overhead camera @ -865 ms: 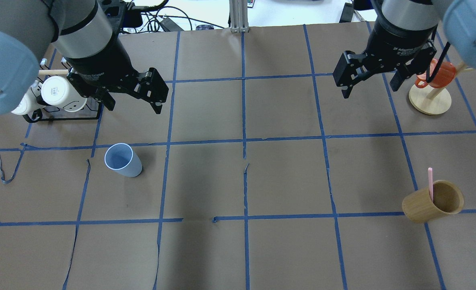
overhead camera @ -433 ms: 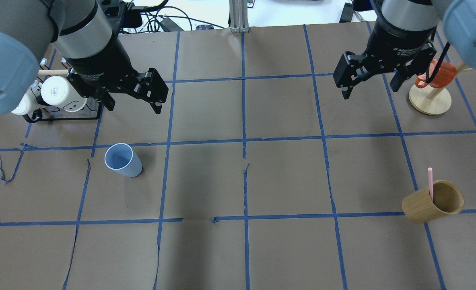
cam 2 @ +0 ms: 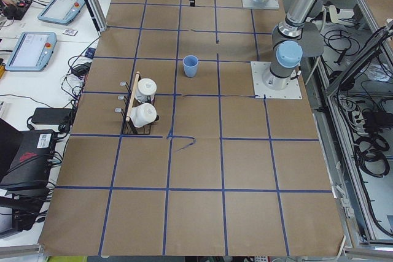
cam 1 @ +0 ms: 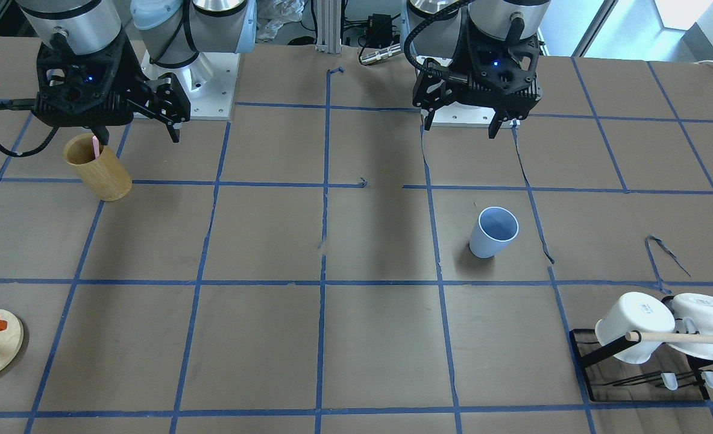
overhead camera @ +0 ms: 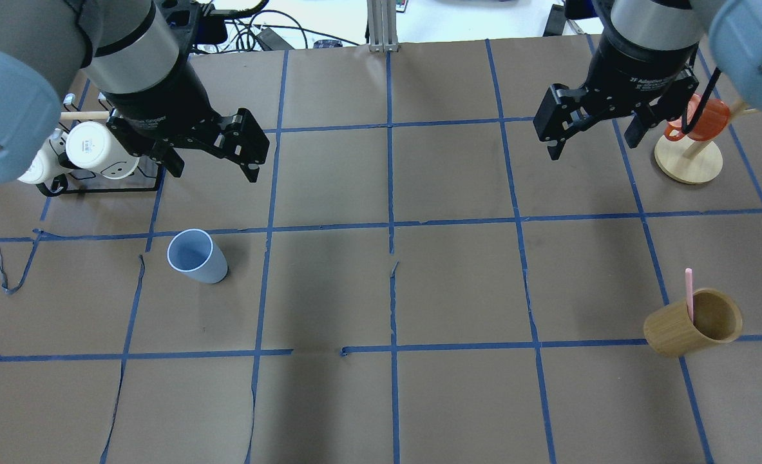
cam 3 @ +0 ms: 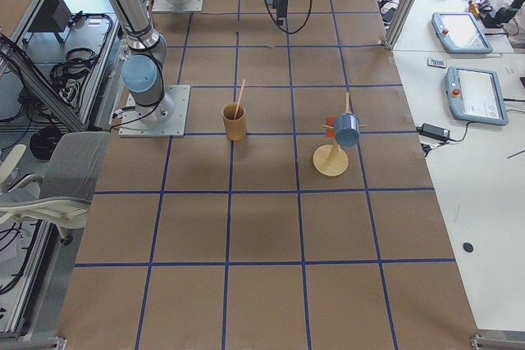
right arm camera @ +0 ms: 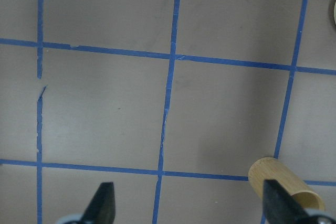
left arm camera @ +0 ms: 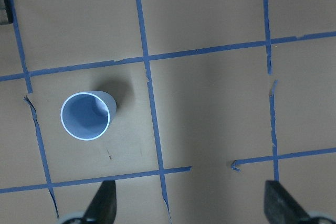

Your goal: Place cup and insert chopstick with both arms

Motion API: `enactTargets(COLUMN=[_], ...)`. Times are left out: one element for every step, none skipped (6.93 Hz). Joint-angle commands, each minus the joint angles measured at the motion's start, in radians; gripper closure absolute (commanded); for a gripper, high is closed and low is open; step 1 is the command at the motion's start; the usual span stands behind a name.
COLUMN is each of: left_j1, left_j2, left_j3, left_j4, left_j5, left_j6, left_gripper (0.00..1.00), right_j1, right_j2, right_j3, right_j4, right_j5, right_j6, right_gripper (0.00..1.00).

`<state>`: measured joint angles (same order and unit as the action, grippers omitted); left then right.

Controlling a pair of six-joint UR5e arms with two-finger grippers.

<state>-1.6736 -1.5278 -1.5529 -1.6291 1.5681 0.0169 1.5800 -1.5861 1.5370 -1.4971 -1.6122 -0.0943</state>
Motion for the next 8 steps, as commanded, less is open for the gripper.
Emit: enactTargets(left_j1=[0.0,0.0,0.0,0.0,0.0,0.0,0.0,0.0], left_j2=[0.002,0.003,0.005,0.011,0.02,0.029,0.035,0.035], left_j3=[-0.001,-0.001,-0.003,-0.009,-0.022,-0.038,-0.045,-0.045], left_j4=[-0.002,-0.002,-0.003,-0.005,-0.005,-0.003,-0.003,-0.002], left_j5=[0.001,0.001,0.003,0.003,0.003,0.001,0.001,0.0], left_j6=[0.0,0.0,0.0,0.0,0.0,0.002,0.002,0.002], left_gripper=[0.0,0.0,0.0,0.0,0.0,0.0,0.0,0.0], right_j1=[0.0,0.0,0.0,0.0,0.0,0.0,0.0,0.0], right_j2=[0.0,0.0,0.0,0.0,0.0,0.0,0.0,0.0], right_j3=[0.0,0.0,0.0,0.0,0.0,0.0,0.0,0.0], right_j4=[0.0,-0.002,0.0,0.0,0.0,-0.002,0.0,0.0], right_j5=[0.0,0.0,0.0,-0.002,-0.002,-0.002,-0.002,-0.002], right_j6=[-0.002,-0.002,-0.011,-0.016,-0.016,-0.018,-0.016,-0.016], right_gripper=[0.0,0.0,0.0,0.0,0.0,0.0,0.0,0.0])
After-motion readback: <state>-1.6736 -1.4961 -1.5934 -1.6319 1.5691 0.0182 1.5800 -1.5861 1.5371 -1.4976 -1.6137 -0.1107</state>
